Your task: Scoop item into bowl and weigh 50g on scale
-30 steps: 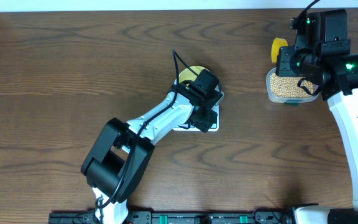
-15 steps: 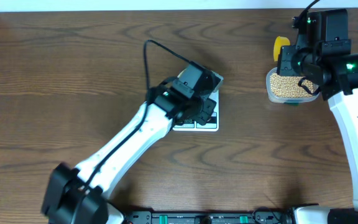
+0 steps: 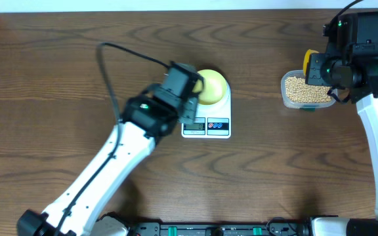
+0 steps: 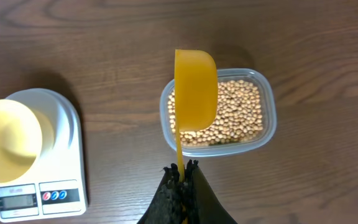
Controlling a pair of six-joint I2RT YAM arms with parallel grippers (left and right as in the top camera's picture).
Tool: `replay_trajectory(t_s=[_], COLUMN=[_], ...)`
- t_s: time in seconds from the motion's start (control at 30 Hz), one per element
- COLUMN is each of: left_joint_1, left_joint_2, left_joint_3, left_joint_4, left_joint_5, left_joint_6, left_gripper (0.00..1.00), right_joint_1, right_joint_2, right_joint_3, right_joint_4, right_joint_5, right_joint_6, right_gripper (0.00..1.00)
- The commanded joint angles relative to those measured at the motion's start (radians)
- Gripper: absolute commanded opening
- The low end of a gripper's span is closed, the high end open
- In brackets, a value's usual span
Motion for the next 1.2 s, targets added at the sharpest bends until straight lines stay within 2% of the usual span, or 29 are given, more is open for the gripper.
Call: replay_trajectory(t_s=[0.0, 0.23, 0.47, 0.8, 1.17], left_joint_1=[0.091, 0.298, 0.418, 0.452, 0.452], left_joint_2=[-0.041, -0.064, -0.063, -0.063, -0.063], left_joint_3=[-0.002, -0.002, -0.002, -0.002, -0.002], left_joint_4=[-0.002, 0.006, 0.069, 0.106, 0.076], left_joint_5=[-0.055, -0.055, -0.055, -0.055, -0.050], left_joint_6=[-0.071, -0.071, -0.071, -0.040, -0.041], left_gripper=[0.66, 0.67, 0.71, 0.71, 0.71], right_joint_1=[-0.011, -0.013, -0.032, -0.032, -0.032], right_joint_2=[-0.001, -0.001, 0.023, 0.047, 0.194], right_joint_3=[0.013, 0.013, 0.013, -0.002, -0.025], right_joint_4=[0.000, -0.005, -0.069, -0.089, -0.087], right_joint_5=[0.037, 0.070, 0.082, 0.149, 0.188], right_joint_6=[-0.013, -0.013, 0.014, 0.025, 0.097], right_gripper=[0.01, 0.01, 0.01, 0.01, 0.01])
